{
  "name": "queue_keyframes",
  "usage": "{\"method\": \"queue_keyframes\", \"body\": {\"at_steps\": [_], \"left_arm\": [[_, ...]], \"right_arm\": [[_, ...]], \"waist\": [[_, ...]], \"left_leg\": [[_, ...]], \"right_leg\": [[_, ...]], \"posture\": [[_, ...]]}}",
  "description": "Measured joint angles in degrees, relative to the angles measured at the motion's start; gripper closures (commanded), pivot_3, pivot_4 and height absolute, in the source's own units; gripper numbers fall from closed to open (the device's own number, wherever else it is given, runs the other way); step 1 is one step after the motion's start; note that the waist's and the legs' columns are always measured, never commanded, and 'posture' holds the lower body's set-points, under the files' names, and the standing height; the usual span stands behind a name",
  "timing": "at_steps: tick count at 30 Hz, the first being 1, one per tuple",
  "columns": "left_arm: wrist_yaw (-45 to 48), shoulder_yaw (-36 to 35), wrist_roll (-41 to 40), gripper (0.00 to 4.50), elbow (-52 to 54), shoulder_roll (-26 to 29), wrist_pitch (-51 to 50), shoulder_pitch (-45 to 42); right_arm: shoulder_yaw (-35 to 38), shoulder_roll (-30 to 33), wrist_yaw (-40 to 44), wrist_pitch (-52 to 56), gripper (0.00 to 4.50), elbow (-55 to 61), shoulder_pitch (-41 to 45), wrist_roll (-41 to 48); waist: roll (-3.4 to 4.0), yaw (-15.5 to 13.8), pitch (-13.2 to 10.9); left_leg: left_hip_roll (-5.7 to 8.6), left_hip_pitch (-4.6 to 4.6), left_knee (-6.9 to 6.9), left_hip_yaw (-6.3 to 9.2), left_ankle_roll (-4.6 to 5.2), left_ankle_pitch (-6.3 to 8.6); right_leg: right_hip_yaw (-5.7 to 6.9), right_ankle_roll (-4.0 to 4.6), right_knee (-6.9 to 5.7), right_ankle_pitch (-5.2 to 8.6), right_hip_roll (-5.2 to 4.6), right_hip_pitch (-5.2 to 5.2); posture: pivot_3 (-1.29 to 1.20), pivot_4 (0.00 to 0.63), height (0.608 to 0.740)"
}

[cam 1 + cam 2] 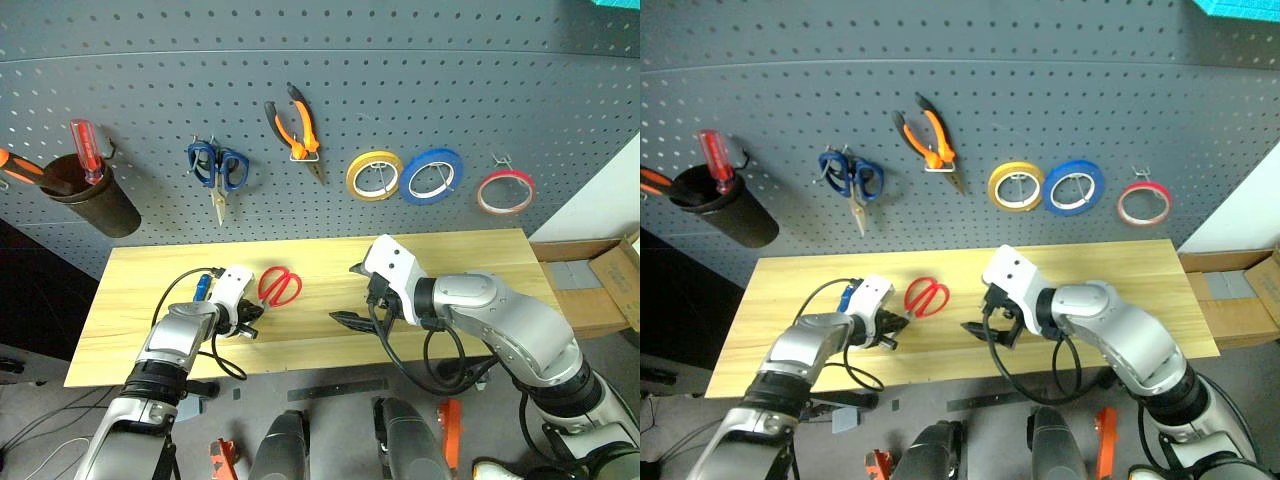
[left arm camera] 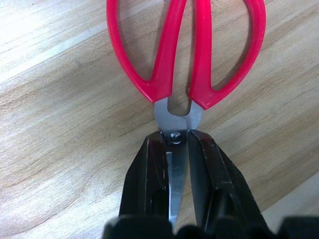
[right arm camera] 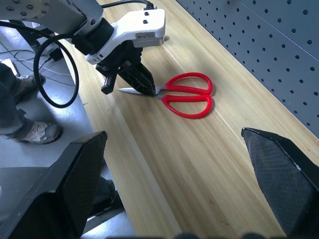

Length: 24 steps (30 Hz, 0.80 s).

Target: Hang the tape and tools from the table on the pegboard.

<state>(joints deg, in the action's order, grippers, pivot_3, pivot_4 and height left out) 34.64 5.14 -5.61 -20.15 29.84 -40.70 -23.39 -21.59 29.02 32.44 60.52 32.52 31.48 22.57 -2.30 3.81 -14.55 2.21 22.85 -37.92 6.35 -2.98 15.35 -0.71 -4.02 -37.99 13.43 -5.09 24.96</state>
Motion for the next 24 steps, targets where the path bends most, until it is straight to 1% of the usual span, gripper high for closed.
{"method": "queue_keyframes", "body": {"at_steps": [3, 6, 9, 11, 13, 18, 24], "left_arm": [[-1.01, -2.33, -1.05, 4.24, 3.08, -0.79, 1.17, 3.50], [-2.46, -4.67, -1.54, 4.24, 8.76, -1.09, 2.62, 9.48], [-3.40, -7.08, -2.16, 4.24, 14.82, -1.37, 6.94, 15.86], [-4.38, -8.71, -2.18, 4.24, 19.34, -1.77, 11.59, 20.59], [-5.97, -10.70, -2.33, 4.24, 23.18, -2.90, 14.72, 24.46], [-9.47, -14.04, -2.62, 4.24, 30.31, -5.88, 19.86, 30.52], [-12.45, -15.30, -1.90, 4.24, 37.86, -7.34, 27.46, 33.62]], "right_arm": [[0.31, 0.49, 0.00, -0.06, 0.00, 0.03, -0.20, 0.01], [1.58, 1.82, 0.04, -0.19, 0.00, 0.27, -0.75, 0.02], [3.45, 3.51, 0.35, -1.16, 0.00, 1.08, -1.26, 0.07], [4.75, 4.60, 1.21, -2.48, 0.00, 1.68, -1.59, 0.12], [5.86, 5.06, 1.70, -4.27, 0.00, 2.00, -1.81, 0.13], [8.62, 5.92, 3.38, -8.52, 0.00, 2.39, -2.66, 0.28], [9.41, 6.99, 6.94, -12.60, 0.00, 3.00, -3.45, 1.39]], "waist": [[0.00, 0.14, 0.00], [0.01, 0.51, -0.01], [0.02, 0.71, -0.02], [0.02, 0.70, -0.02], [0.02, 0.65, -0.02], [0.02, 0.43, -0.02], [0.02, -0.06, -0.02]], "left_leg": [[-0.01, 0.02, 0.01, -0.01, 0.00, 0.00], [-0.02, 0.06, 0.05, 0.00, 0.00, 0.02], [-0.04, 0.07, 0.07, 0.02, -0.01, 0.02], [-0.04, 0.06, 0.07, 0.02, 0.00, 0.03], [-0.03, 0.06, 0.06, -0.01, 0.02, 0.04], [-0.02, 0.07, 0.05, -0.09, 0.03, 0.04], [-0.03, 0.05, 0.04, -0.14, 0.03, 0.04]], "right_leg": [[-0.04, 0.00, 0.03, 0.00, -0.01, 0.02], [-0.06, 0.00, 0.06, 0.00, -0.02, 0.09], [-0.08, 0.00, 0.09, 0.00, -0.06, 0.12], [-0.10, 0.00, 0.10, 0.00, -0.10, 0.10], [-0.09, 0.00, 0.13, 0.00, -0.10, 0.08], [-0.04, -0.01, 0.15, 0.00, -0.09, 0.03], [-0.07, -0.01, 0.15, -0.01, -0.07, 0.01]], "posture": [[-0.13, 0.256, 0.740], [-0.13, 0.255, 0.740], [-0.12, 0.250, 0.740], [-0.12, 0.249, 0.740], [-0.11, 0.244, 0.740], [-0.11, 0.235, 0.740], [-0.10, 0.227, 0.740]]}}
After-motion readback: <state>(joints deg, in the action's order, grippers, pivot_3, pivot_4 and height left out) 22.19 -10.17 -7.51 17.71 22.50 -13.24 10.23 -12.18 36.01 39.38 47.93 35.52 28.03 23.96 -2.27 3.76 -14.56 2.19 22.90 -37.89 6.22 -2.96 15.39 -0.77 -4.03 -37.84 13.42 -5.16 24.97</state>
